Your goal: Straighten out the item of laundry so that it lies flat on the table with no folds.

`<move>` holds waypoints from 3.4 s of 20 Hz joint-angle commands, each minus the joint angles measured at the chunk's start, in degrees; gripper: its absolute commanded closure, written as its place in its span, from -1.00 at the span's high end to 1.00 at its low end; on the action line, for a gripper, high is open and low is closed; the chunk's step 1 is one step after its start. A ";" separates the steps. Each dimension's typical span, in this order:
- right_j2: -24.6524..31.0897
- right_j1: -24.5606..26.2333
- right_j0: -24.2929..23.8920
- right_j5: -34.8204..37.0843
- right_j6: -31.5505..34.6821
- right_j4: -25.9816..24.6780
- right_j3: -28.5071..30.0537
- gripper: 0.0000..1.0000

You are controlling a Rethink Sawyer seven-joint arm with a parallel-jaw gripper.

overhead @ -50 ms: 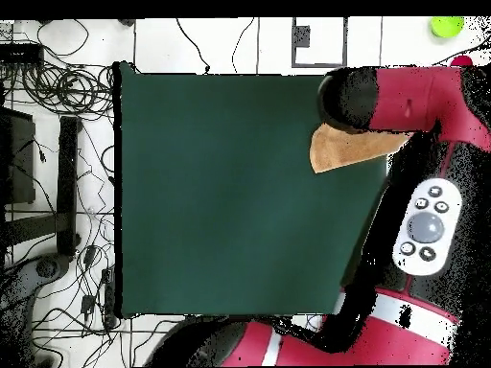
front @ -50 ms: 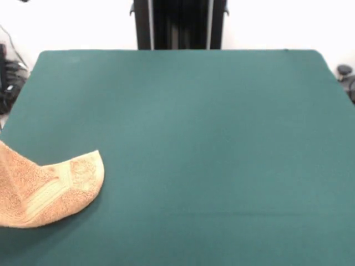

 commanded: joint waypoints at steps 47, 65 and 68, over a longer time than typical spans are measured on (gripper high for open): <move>-3.15 4.37 11.53 35.03 15.44 19.73 -8.15 -1.00; -12.06 -3.47 16.19 9.18 15.74 12.73 13.41 -1.00; -13.56 -5.48 16.47 6.22 13.10 11.82 17.37 -1.00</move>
